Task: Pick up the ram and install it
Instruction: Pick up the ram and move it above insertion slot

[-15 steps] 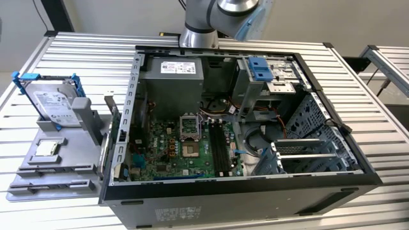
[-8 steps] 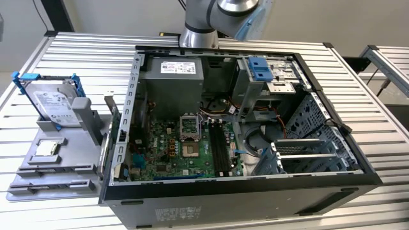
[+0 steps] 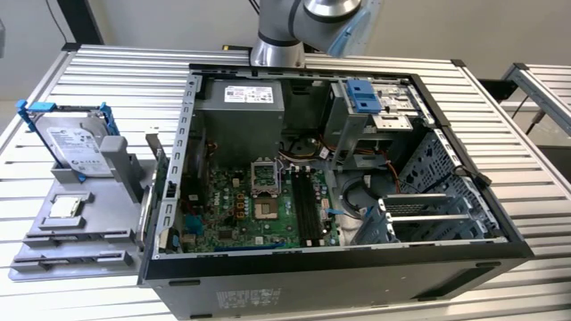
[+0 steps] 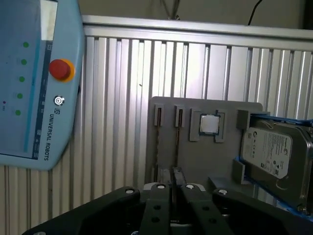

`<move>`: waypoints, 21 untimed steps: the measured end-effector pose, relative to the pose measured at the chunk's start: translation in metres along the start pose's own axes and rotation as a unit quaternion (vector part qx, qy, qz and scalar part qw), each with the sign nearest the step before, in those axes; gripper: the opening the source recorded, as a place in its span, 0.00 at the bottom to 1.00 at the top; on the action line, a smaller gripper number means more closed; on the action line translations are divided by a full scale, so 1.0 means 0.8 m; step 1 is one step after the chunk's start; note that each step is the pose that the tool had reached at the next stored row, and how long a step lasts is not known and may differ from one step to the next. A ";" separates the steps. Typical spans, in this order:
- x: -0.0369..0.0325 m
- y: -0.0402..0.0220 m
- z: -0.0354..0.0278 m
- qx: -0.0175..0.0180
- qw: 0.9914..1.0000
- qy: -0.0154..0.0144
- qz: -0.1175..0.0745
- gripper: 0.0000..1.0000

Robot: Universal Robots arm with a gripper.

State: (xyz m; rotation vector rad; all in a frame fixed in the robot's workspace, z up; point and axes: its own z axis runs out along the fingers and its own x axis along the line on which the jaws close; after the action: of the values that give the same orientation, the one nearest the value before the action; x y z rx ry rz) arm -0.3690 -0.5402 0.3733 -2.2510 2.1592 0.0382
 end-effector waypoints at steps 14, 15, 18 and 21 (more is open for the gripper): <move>0.0007 -0.0092 0.0056 -0.007 1.000 0.000 0.001 1.00; 0.0008 -0.0103 0.0080 -0.007 1.000 0.000 0.001 1.00; 0.0010 -0.0117 0.0146 -0.007 1.000 0.000 0.001 1.00; 0.0012 -0.0118 0.0185 -0.007 1.000 0.000 0.001 1.00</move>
State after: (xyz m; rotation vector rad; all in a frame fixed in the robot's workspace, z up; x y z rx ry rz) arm -0.3596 -0.5402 0.3585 -2.2565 2.1680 0.0551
